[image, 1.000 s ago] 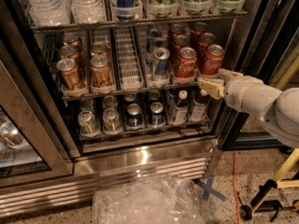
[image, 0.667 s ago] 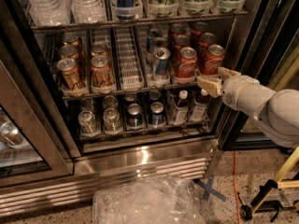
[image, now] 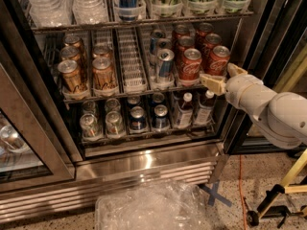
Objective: Pick coke can from middle shelf of fridge
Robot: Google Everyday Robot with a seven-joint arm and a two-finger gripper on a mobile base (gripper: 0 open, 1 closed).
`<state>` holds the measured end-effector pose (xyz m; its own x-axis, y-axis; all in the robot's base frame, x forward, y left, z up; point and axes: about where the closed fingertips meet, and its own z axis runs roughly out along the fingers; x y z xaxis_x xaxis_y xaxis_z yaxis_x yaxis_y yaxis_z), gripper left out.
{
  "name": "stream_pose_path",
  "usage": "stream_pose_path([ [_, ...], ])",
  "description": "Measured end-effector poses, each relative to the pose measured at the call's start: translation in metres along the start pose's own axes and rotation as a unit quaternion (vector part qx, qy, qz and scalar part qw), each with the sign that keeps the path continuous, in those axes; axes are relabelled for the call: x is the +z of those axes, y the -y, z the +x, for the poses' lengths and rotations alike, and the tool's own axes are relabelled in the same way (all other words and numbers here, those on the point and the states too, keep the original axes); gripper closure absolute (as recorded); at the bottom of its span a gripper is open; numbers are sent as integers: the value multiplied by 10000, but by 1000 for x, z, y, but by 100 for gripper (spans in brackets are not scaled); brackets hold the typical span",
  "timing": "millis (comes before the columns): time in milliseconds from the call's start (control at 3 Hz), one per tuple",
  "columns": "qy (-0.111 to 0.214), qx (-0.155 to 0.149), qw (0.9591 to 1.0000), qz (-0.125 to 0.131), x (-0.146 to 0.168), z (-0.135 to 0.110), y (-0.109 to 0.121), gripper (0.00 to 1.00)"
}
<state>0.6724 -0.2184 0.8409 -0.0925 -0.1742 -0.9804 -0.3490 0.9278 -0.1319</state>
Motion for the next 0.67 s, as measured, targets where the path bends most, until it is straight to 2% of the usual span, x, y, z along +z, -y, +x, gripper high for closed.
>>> stream_pose_path([
  [667,255,-33,9993,270,9,-9,15,32],
])
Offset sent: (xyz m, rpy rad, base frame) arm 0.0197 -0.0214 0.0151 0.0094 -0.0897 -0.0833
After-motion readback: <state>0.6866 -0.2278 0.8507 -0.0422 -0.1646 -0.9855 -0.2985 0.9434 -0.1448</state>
